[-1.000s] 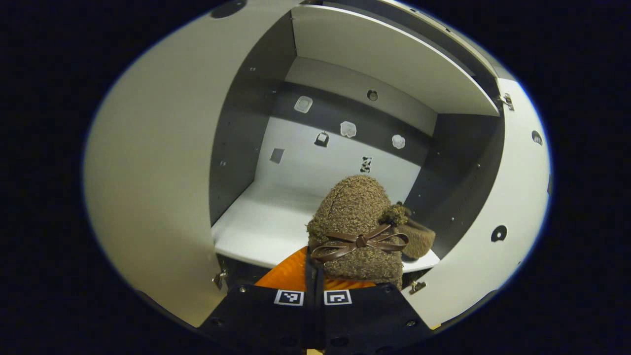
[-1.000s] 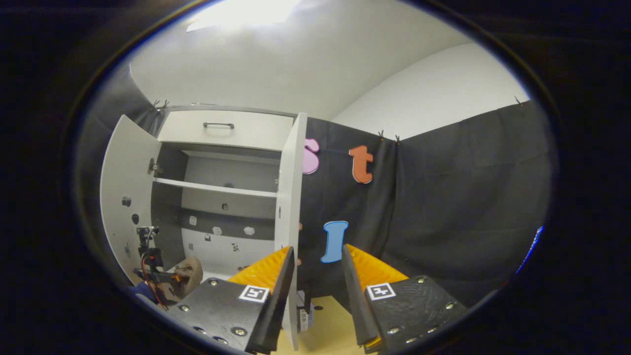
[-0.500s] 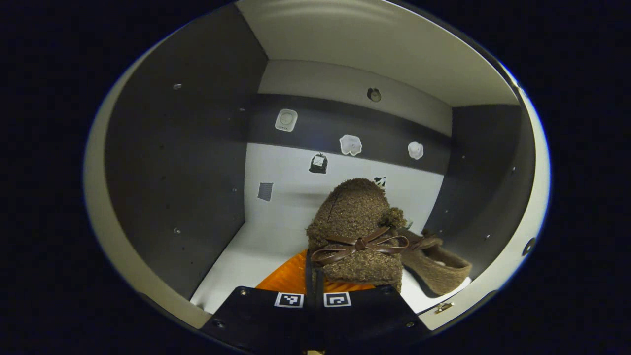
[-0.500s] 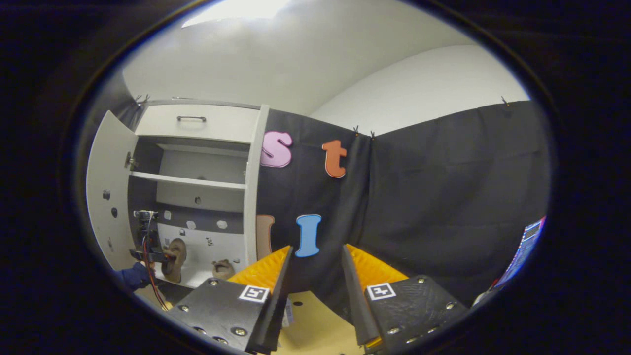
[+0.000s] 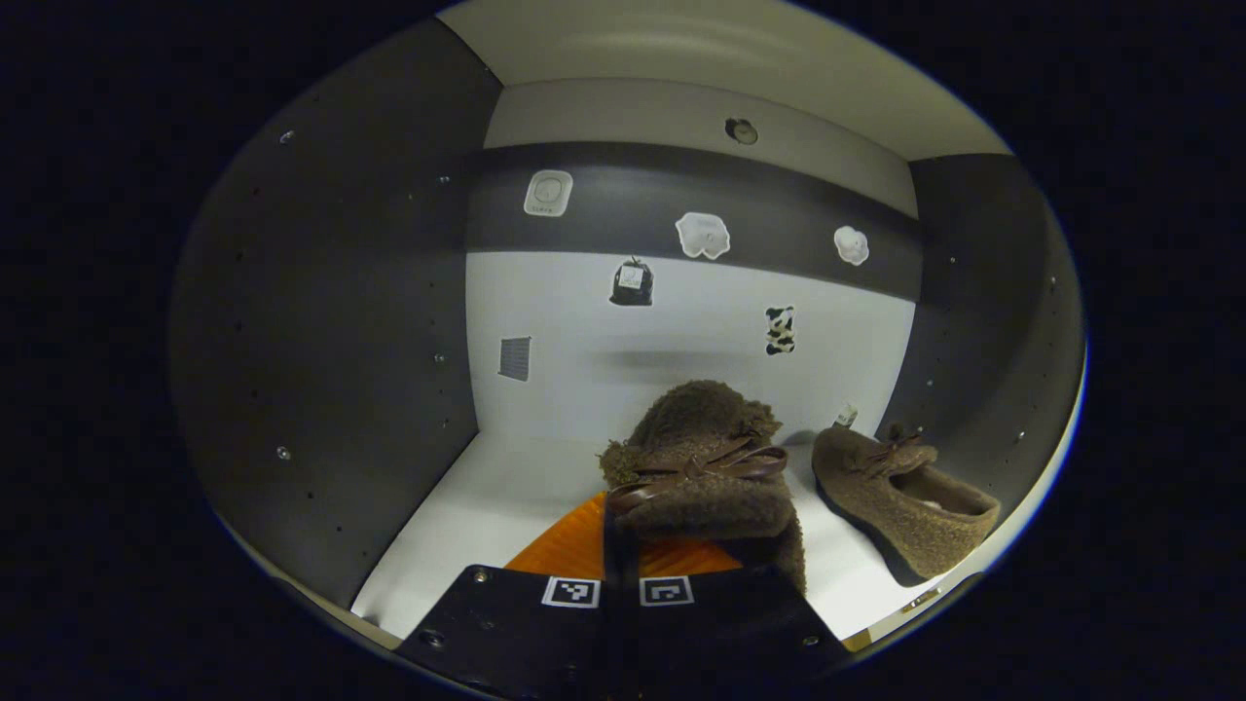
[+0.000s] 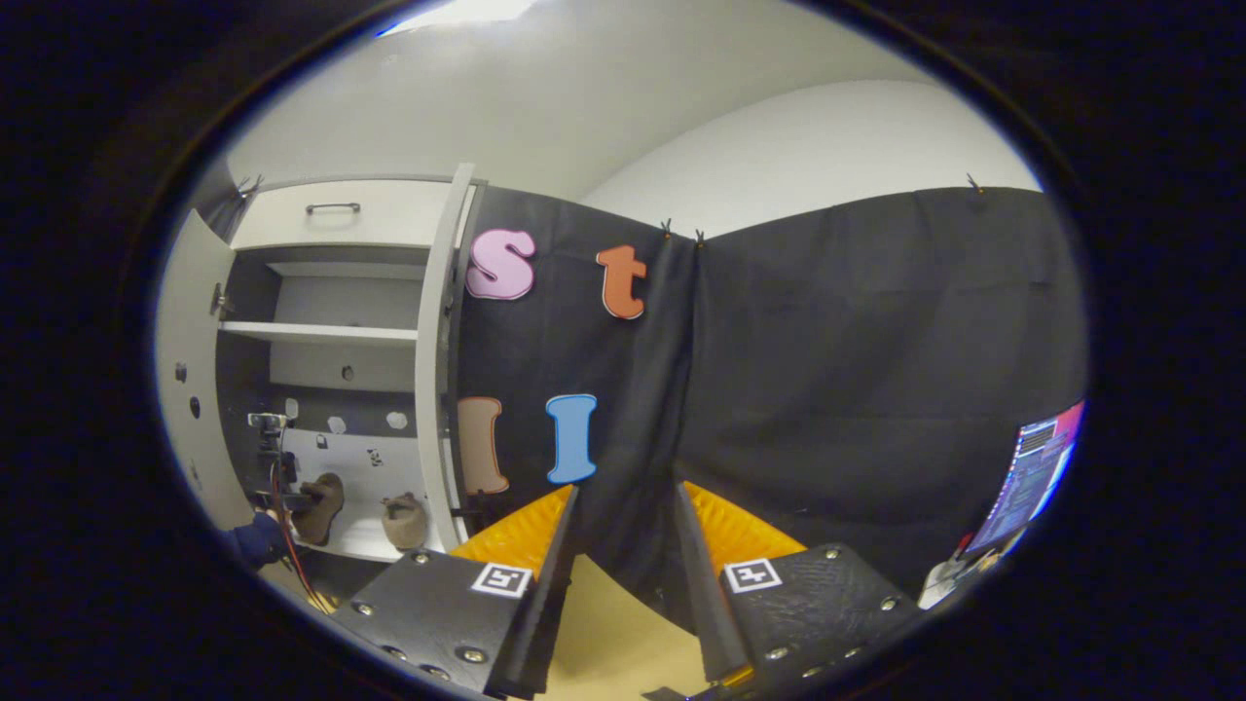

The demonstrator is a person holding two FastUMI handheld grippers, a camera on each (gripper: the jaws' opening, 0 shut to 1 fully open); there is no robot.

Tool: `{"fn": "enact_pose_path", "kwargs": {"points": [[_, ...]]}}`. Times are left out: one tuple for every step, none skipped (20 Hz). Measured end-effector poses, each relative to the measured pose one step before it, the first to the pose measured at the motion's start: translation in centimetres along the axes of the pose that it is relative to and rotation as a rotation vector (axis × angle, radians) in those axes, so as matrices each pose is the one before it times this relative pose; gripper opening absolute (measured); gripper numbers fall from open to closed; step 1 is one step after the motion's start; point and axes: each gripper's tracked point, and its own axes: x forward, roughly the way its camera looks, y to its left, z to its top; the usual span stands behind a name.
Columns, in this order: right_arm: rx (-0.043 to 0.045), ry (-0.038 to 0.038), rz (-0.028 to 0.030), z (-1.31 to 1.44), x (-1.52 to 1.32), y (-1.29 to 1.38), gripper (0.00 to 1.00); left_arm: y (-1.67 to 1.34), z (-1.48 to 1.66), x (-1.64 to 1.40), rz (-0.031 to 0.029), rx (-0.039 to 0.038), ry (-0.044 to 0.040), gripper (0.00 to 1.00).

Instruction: Grab one shoe with the right hand and put it into the shoe cabinet, grab the other shoe with the left hand and put it into the shoe cabinet; then close the right door with the right hand and the left door with the left hand.

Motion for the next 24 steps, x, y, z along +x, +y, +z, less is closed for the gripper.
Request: {"fn": "enact_pose_path", "kwargs": {"points": [[0.00097,0.00437,-0.0016,-0.155,0.108,-0.077,0.58,-0.061,-0.277,0.28,0.00277,0.00648,0.00641,0.01],[0.00083,0.00292,-0.00077,-0.145,0.089,-0.012,0.58,-0.177,-0.215,0.376,-0.00087,0.00323,0.00362,0.01],[0.00138,0.00302,-0.00073,-0.221,0.159,0.004,0.58,-0.255,-0.204,0.166,-0.00643,0.00294,0.00561,0.01],[0.00078,0.0023,-0.00047,-0.103,0.075,-0.033,0.58,-0.094,-0.009,0.174,0.00202,0.01106,0.00268,0.03],[0.0006,0.00287,-0.00001,-0.208,0.056,-0.087,0.58,0.064,-0.101,0.196,0.00276,0.0106,0.00124,0.06],[0.00097,0.0024,-0.00114,-0.114,0.056,-0.058,0.58,-0.082,-0.085,0.147,0.00032,0.00723,0.00358,0.08],[0.00224,0.00195,0.00035,-0.116,0.08,-0.023,0.58,0.071,0.007,-0.052,-0.00061,0.0034,0.00196,0.12],[0.00382,0.00217,0.00153,-0.051,0.064,0.067,0.58,0.111,0.019,0.092,0.00201,0.00352,0.00058,0.13],[0.00439,0.00177,0.00248,-0.174,0.103,0.028,0.58,0.135,-0.063,-0.035,-0.00021,0.00599,0.00181,0.17],[0.00473,0.0016,0.00456,-0.082,0.012,0.074,0.58,0.109,0.021,0.014,-0.00005,0.00831,0.004,0.19],[0.0034,0.00081,0.00404,-0.119,0.114,0.167,0.58,0.253,-0.033,-0.226,0.00571,0.00946,0.00437,0.19],[0.00307,0.0013,0.00642,-0.072,0.031,0.14,0.58,0.195,-0.08,-0.319,0.00564,0.01011,0.0098,0.17],[0.00216,0.00162,0.00526,-0.116,0.138,0.106,0.58,0.248,-0.128,0.048,0.0047,0.0064,0.00814,0.26],[0.00253,0.00178,0.00663,-0.048,0.042,0.231,0.58,0.12,-0.09,-0.156,-0.00132,0.00301,0.00512,0.36],[0.00242,0.00125,0.00685,-0.156,0.101,0.236,0.58,0.047,-0.078,-0.245,-0.00503,-0.00032,0.00824,0.46],[0.00218,0.00151,0.00536,-0.079,0.013,0.156,0.58,0.038,-0.343,-0.237,-0.01039,-0.00121,0.01065,0.53],[0.00297,0.00292,0.00639,-0.102,-0.007,0.07,0.58,0.098,-0.261,-0.358,-0.00395,-0.00274,0.00904,0.57],[0.0034,0.00189,0.00495,-0.135,-0.043,0.034,0.58,-0.055,-0.117,-0.276,-0.0112,-0.00652,0.00643,0.6],[0.00388,0.0044,0.0067,-0.187,-0.029,0.187,0.58,-0.064,-0.088,-0.34,-0.00921,-0.01048,0.00382,0.65],[0.00258,0.00343,0.00415,-0.16,-0.031,0.065,0.58,-0.025,-0.07,-0.3,-0.00669,-0.00817,0.00475,0.66],[0.00217,0.00332,0.0045,-0.121,-0.097,0.048,0.58,0.061,-0.148,-0.372,0.00296,-0.00202,0.0093,0.66],[0.00121,0.00162,0.00182,0.005,-0.1,-0.04,0.58,0.116,-0.094,-0.352,0.00126,0.0031,0.00713,0.66],[0.00088,0.00121,0.0007,-0.167,-0.087,-0.014,0.58,-0.076,0.035,-0.421,-0.0038,0.00219,0.0018,0.69],[0.00224,0.00314,-0.00048,-0.164,-0.189,-0.12,0.58,-0.19,-0.023,-0.505,-0.00473,0.00206,0.00342,0.69]]}}
